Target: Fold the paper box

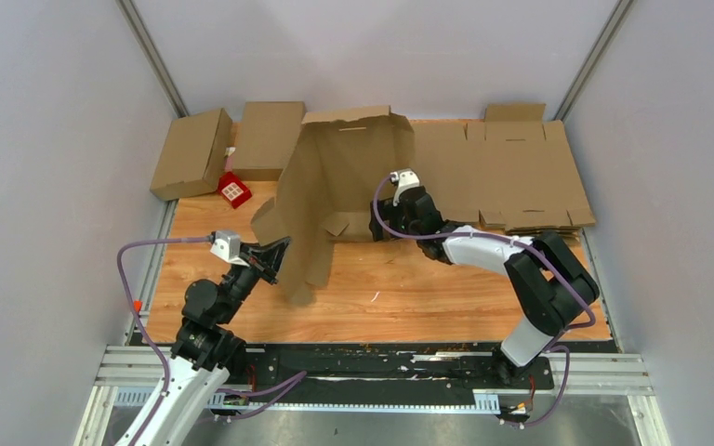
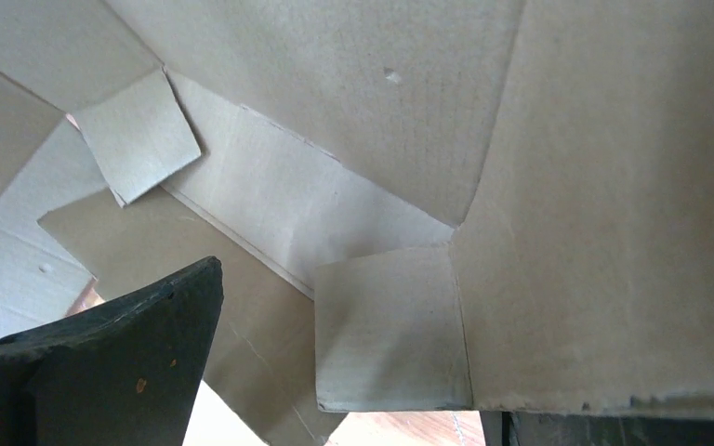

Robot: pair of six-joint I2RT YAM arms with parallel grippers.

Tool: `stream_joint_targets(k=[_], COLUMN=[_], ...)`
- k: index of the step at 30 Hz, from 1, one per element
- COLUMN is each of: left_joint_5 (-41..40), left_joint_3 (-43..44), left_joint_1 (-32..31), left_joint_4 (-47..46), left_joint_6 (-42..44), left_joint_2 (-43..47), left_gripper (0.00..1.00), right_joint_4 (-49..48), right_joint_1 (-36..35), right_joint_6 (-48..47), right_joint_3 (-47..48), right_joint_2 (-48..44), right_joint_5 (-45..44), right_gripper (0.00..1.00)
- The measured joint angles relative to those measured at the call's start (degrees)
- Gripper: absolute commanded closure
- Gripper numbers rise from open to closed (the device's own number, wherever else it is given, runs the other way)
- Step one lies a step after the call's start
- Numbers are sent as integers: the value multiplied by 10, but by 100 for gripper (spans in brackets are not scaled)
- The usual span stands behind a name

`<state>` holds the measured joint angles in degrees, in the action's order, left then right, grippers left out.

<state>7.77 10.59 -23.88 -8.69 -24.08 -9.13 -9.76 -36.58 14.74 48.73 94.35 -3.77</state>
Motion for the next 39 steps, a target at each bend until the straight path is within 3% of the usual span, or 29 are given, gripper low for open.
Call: stream_joint_targets(k=[8,19,20,24,29,35,39], left_joint_5=[-8,3,6,14,17,24,46], left_joint_3=[3,13,14,21,22,22,22], left_joint_1=[0,0,0,0,0,0,0], left_joint_4=[12,33,33,32,32,19,-10], left_joint_6=[5,29,32,37,39,40,41], left_joint_2=[0,-5,-8,-17,-16,-21,-41], left_gripper=[100,100,100,100,100,100,100], right_joint_4=[3,-53,-60,-84,-94,-95,-99], right_joint_1=[-21,-20,-20,-20,-20,-20,-20], right_joint_6=[-20,-59,-63,-67,-63,-57,-56], right_joint_3=[20,-26,-30,-42,-47,-46,-41], right_joint_2=[0,-45,-48,-55,-56,-54,-24], right_joint_5=[-57,-57,-55,-43,-36,-33,-31], right_gripper=[6,5,7,32,42,70,71])
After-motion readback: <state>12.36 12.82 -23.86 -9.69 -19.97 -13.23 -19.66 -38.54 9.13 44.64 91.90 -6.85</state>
